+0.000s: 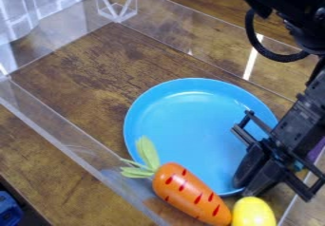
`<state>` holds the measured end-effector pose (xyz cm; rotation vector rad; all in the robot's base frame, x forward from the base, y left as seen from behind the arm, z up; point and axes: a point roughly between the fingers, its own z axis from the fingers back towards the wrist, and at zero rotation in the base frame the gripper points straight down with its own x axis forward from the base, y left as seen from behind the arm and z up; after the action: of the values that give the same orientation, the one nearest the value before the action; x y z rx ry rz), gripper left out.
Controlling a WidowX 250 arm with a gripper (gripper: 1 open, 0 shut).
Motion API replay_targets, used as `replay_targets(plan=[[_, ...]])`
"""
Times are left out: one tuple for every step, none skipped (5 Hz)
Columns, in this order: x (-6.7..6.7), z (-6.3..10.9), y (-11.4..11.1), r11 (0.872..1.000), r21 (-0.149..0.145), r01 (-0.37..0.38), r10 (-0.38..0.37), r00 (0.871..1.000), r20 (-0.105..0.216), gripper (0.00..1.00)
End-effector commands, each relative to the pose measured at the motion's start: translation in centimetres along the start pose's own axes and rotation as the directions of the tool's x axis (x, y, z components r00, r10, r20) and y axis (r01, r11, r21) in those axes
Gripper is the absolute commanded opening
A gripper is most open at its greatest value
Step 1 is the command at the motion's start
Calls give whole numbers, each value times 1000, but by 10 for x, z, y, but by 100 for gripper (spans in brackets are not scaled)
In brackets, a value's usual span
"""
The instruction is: Remove the lemon from the blue tray and put it on the table
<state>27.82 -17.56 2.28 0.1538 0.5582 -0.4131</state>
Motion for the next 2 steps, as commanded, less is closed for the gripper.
replay_targets(plan=[[-10,19,-13,997,5,71,-71,996,62,0],[-12,18,-13,997,11,82,-82,995,58,0]])
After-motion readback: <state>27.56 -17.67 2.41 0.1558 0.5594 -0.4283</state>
